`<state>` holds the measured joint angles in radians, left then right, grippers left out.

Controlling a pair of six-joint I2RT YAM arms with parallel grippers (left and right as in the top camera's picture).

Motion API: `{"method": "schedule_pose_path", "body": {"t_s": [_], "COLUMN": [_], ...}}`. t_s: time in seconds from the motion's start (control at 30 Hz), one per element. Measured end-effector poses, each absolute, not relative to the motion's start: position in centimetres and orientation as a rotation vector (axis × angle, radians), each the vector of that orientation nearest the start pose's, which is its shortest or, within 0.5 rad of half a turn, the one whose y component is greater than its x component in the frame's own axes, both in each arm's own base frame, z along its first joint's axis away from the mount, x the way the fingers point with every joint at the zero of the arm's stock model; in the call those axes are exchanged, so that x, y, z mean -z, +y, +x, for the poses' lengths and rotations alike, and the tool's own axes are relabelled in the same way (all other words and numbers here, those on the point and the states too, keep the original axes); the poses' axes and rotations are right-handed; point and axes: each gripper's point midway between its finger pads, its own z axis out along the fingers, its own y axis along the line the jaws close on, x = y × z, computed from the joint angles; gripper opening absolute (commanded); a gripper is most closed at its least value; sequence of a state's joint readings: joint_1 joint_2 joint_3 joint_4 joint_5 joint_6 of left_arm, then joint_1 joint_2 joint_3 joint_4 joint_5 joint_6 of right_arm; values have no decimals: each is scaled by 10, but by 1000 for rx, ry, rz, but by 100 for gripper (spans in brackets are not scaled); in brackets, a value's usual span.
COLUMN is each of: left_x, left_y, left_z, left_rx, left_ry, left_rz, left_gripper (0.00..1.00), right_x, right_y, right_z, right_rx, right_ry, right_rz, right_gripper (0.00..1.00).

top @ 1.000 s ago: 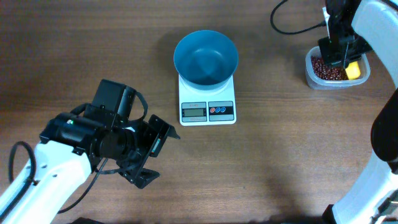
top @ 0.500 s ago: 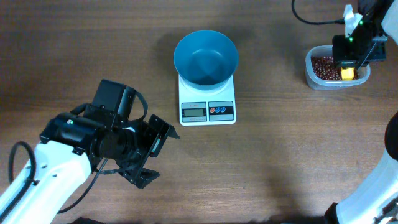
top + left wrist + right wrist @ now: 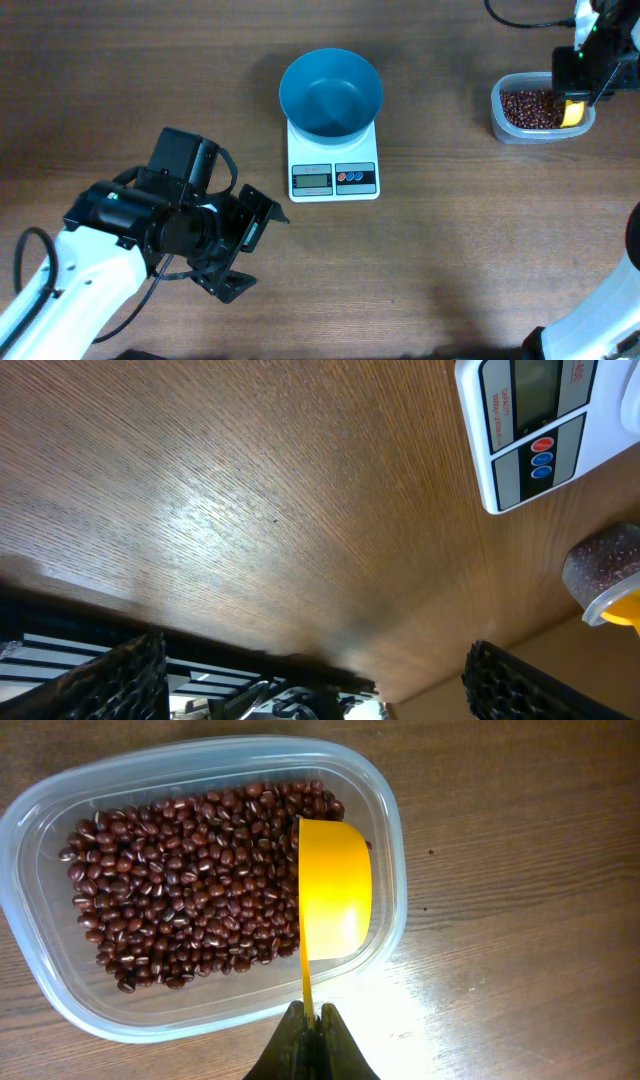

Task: Scoop item into bowl and weigh 50g on scale
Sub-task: 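Carry the scoop with the right gripper into the red bean tub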

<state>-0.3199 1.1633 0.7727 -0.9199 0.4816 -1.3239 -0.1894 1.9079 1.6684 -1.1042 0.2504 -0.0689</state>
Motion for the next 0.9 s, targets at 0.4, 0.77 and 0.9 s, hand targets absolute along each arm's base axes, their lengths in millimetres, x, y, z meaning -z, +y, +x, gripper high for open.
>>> {"method": "schedule_pose_path", "body": {"t_s": [0.4,0.77,0.9], "left_x": [-99,-99,-99], "left_y": [-146,-146,-146], "left_z": [187,187,187], "left_rx": [843,843,843], "left_ry": [2860,2860,2860], "left_rz": [-1452,-1453,-1453], "left_gripper": [99,99,99], "right_x": [-155,-165,-172], "right_y": [-122,-100,-100], "right_z": [394,400,395], "right_rx": [427,583,630], "right_ry": [2845,2813,2809], "right_rz": [274,155,153], "right_gripper": [4,4,4]}}
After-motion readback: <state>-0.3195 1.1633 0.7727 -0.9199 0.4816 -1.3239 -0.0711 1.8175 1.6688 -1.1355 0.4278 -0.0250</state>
